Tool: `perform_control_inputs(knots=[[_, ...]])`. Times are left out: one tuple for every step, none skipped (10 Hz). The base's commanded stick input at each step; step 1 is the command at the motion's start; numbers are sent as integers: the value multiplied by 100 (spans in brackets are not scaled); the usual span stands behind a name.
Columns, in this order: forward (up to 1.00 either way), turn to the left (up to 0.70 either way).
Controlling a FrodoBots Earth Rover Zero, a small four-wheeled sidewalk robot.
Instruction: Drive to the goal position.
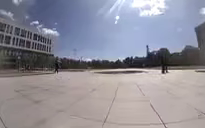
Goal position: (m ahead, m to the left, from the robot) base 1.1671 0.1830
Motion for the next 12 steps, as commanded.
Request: perform_control_inputs(knots=[[70, 1], [70, 1], [69, 1], [68, 1], [68, 1], [68, 1], [67, 1], [67, 1], [67, 1], [68, 1], [67, 1], [67, 1]])
